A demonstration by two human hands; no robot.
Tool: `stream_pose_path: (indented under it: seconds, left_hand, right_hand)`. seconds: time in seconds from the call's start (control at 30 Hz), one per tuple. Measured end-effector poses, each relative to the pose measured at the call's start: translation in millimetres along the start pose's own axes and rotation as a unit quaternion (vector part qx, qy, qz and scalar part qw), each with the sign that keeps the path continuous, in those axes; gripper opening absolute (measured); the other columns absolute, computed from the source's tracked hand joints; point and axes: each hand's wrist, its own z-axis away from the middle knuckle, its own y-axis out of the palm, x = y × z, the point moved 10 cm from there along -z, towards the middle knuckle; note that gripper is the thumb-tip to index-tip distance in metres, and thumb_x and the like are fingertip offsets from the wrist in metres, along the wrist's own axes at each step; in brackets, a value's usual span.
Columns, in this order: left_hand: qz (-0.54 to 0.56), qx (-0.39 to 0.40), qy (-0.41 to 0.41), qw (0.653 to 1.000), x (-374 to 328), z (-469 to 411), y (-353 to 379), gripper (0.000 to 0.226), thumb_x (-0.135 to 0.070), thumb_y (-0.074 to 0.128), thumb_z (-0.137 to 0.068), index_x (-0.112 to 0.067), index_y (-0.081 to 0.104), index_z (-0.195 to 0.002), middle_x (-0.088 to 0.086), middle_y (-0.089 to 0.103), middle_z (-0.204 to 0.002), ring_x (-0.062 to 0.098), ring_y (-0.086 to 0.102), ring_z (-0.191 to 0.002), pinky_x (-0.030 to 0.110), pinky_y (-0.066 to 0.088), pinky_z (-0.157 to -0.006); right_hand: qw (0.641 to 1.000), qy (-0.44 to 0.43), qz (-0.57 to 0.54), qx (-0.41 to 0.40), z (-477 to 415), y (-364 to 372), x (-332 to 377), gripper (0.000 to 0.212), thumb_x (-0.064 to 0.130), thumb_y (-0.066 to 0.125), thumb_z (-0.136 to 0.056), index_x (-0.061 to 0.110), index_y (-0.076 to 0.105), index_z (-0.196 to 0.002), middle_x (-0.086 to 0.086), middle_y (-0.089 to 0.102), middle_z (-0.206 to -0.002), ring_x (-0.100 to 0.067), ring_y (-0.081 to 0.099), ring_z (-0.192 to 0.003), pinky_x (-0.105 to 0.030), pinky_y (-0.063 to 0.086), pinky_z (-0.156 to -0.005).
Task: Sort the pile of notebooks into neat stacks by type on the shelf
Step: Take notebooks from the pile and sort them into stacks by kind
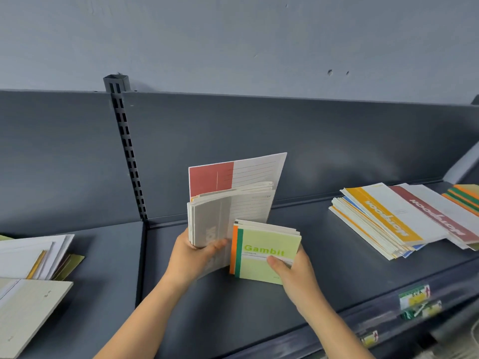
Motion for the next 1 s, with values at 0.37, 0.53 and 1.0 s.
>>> stream_pose_path:
  seconds: [0.37, 0.53, 1.0]
  left_hand:
    - [-0.061, -0.067, -0.004, 0.996, -5.6, 10.1, 10.8, 0.021, -0.004, 0.074, -0.08, -0.023, 0.068, -0.074, -0.017, 0.07, -0.061, 0.0, 0.067, -0.065, 0.024, 0.05, -0.061]
    - [-0.081, -0.106, 0.003, 0.991, -25.1, 27.6, 46.5, 0.018, -0.002, 0.072, -0.081, -0.015, 0.066, -0.07, 0.001, 0.068, -0.072, 0.026, 0.062, -0.071, 0.033, 0.049, -0.064]
    - [0.119, -0.018, -0.043, 0.992, -116.0, 32.6, 271.1, 0.016, -0.008, 0.077, -0.076, -0.008, 0.072, -0.091, 0.007, 0.078, -0.086, 0.028, 0.074, -0.074, 0.042, 0.057, -0.075]
  right_hand:
    - [0.998, 0.043, 0.015, 0.037, 3.8, 6.9, -25.8, 0.034, 0.003, 0.054, -0.09, 0.028, 0.046, -0.111, 0.01, 0.06, -0.11, -0.005, 0.057, -0.103, -0.008, 0.044, -0.071]
    - [0.998, 0.03, -0.001, 0.051, 5.2, -30.1, -19.6, 0.027, 0.007, 0.052, -0.092, 0.03, 0.04, -0.1, 0.011, 0.055, -0.109, -0.002, 0.053, -0.1, -0.01, 0.044, -0.072]
    - [0.978, -0.001, -0.199, -0.063, -35.5, -330.2, 27.6, 0.024, 0.015, 0.058, -0.093, 0.022, 0.054, -0.115, 0.001, 0.07, -0.107, -0.017, 0.067, -0.098, -0.036, 0.055, -0.078]
